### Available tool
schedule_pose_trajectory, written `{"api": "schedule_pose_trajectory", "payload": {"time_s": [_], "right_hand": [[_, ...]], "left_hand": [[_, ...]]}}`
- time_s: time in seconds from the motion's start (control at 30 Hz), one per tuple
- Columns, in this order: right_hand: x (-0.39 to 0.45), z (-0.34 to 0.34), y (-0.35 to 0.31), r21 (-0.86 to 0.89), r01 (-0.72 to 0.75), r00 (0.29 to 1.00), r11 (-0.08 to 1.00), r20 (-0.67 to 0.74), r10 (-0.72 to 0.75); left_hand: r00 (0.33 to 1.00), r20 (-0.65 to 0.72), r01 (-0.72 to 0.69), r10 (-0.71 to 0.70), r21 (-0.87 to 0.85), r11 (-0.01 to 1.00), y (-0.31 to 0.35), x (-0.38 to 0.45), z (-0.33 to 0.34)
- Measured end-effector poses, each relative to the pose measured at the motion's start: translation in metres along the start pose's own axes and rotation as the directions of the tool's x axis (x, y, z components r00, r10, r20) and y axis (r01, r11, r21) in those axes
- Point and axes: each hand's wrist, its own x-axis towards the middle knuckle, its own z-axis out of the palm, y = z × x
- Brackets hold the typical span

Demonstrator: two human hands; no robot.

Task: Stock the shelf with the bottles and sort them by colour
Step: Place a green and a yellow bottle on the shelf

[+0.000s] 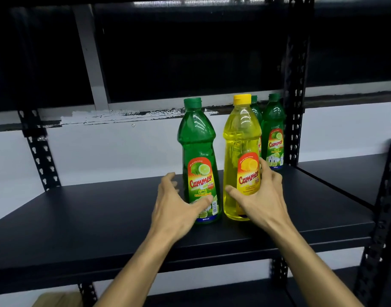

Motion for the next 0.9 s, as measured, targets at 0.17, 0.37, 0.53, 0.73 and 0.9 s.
{"api": "schedule_pose_trajectory", "payload": {"time_s": [0.17, 0.37, 0.53, 0.73, 0.9], "right_hand": [[0.003, 0.000, 0.005, -0.064, 0.025, 1.000, 0.998, 0.012, -0.024], [0.027, 0.011, 0.006, -0.130, -0.002, 1.000, 0.992, 0.016, 0.004], [0.065, 0.022, 0.010, -0.147, -0.023, 0.999, 0.989, 0.037, 0.028], [0.110, 0.045, 0.015, -0.186, -0.061, 0.997, 0.981, 0.026, 0.067], [0.138, 0.059, 0.019, -0.202, -0.089, 0.995, 0.975, 0.021, 0.096]], "left_hand": [[0.996, -0.085, -0.025, 0.035, 0.115, 0.993, 0.004, -0.002, 0.017], [0.999, -0.044, -0.019, 0.025, 0.124, 0.992, 0.007, 0.024, 0.029], [0.999, -0.047, 0.015, -0.008, 0.155, 0.988, 0.009, 0.060, 0.049], [0.998, -0.027, 0.052, -0.048, 0.189, 0.981, 0.014, 0.100, 0.074], [0.998, -0.014, 0.069, -0.068, 0.195, 0.978, 0.016, 0.127, 0.090]]}}
